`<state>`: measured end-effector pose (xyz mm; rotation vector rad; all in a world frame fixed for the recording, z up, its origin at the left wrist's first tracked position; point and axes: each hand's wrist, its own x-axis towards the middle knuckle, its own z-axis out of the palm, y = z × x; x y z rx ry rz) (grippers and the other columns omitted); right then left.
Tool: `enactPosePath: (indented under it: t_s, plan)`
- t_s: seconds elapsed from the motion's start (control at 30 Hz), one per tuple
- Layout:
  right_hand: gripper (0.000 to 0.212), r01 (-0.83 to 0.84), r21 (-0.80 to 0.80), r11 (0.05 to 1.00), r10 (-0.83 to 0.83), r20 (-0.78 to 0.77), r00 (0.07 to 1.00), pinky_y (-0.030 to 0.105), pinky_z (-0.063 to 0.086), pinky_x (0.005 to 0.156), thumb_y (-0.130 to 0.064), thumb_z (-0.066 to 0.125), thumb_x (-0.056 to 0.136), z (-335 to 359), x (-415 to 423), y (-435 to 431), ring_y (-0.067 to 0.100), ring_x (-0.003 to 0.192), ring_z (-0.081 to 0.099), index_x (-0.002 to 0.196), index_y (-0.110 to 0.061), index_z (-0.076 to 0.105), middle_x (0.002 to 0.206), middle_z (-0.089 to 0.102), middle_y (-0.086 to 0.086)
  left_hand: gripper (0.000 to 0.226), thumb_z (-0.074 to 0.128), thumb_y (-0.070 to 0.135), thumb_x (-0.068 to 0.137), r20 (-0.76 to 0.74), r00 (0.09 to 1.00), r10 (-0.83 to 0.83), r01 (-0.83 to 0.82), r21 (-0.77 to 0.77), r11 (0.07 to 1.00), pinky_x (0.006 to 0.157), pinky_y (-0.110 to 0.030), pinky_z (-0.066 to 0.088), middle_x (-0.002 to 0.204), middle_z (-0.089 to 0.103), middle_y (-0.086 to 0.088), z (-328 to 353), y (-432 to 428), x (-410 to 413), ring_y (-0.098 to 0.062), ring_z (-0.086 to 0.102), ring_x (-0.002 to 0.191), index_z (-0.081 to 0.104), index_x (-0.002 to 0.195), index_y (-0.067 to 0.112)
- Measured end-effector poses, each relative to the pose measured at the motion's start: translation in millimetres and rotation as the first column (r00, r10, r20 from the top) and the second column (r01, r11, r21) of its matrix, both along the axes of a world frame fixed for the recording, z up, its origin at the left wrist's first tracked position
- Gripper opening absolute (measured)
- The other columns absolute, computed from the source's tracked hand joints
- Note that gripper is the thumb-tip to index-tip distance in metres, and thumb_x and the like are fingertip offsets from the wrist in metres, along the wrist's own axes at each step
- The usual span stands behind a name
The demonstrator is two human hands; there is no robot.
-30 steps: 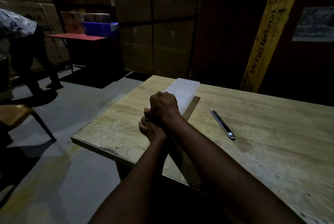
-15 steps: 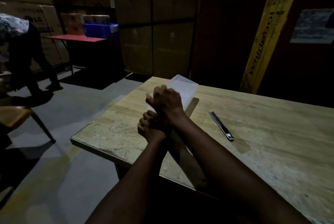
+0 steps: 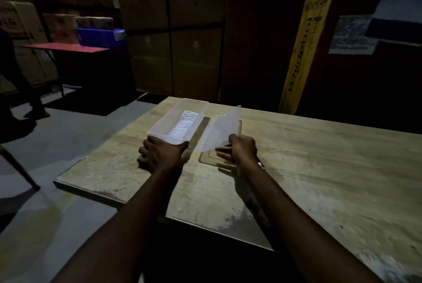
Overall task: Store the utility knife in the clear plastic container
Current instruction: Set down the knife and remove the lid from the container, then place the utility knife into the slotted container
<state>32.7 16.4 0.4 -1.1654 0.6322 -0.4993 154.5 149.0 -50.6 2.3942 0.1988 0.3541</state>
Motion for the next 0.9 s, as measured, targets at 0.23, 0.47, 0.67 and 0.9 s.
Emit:
enactPosePath:
  t_s: [0.23, 0.47, 0.67, 0.9]
  plan:
    - [0.021, -0.054, -0.127, 0.990, 0.021, -0.253, 0.967, 0.041, 0.059, 0.051, -0.008, 0.050, 0.090, -19.4, -6.3, -5.1, 0.032, 0.047, 0.066, 0.082, 0.010, 0.058, 0.070, 0.064, 0.023, 0.116, 0.073, 0.075, 0.050, -0.002, 1.000, 0.001, -0.001, -0.011, 1.000, 0.103, -0.053, 0.035, 0.135, 0.051, -0.022, 1.3, -2.0, -0.7, -0.039, 0.045, 0.126, 0.039, 0.133, 0.002]
    - [0.024, -0.167, -0.508, 0.845, -0.052, -0.389, 0.920, 0.040, 0.057, 0.052, -0.016, 0.053, 0.086, -29.5, -7.1, -16.2, 0.031, 0.052, 0.067, 0.074, 0.004, 0.058, 0.064, 0.064, 0.020, 0.118, 0.073, 0.073, 0.055, -0.034, 0.999, -0.041, 0.039, -0.035, 0.999, 0.107, -0.052, 0.030, 0.141, 0.047, -0.022, 3.5, -2.1, -6.9, -0.038, 0.041, 0.131, 0.033, 0.139, 0.002]
    - [0.023, -0.387, -0.815, 0.431, -0.215, -0.509, 0.833, 0.022, 0.027, 0.046, -0.032, 0.061, 0.081, -35.4, -4.4, -25.3, 0.027, 0.074, 0.062, 0.071, -0.012, 0.054, 0.075, 0.064, 0.008, 0.127, 0.076, 0.071, 0.055, -0.045, 0.998, -0.051, 0.046, -0.108, 0.993, 0.117, -0.053, 0.023, 0.152, 0.036, -0.021, 3.8, 1.6, -9.2, -0.037, 0.030, 0.143, 0.024, 0.148, 0.001]
    - [0.028, -0.204, -0.944, 0.259, -0.496, -0.312, 0.811, 0.032, 0.041, 0.066, -0.036, 0.061, 0.083, -18.2, -22.3, -47.0, 0.035, 0.090, 0.065, 0.100, -0.014, 0.064, 0.099, 0.069, 0.013, 0.132, 0.076, 0.068, 0.058, 0.154, 0.984, -0.092, 0.120, -0.184, 0.976, 0.119, -0.058, 0.017, 0.165, 0.012, -0.014, 3.5, 2.5, -23.3, -0.033, 0.010, 0.153, 0.005, 0.156, 0.018]
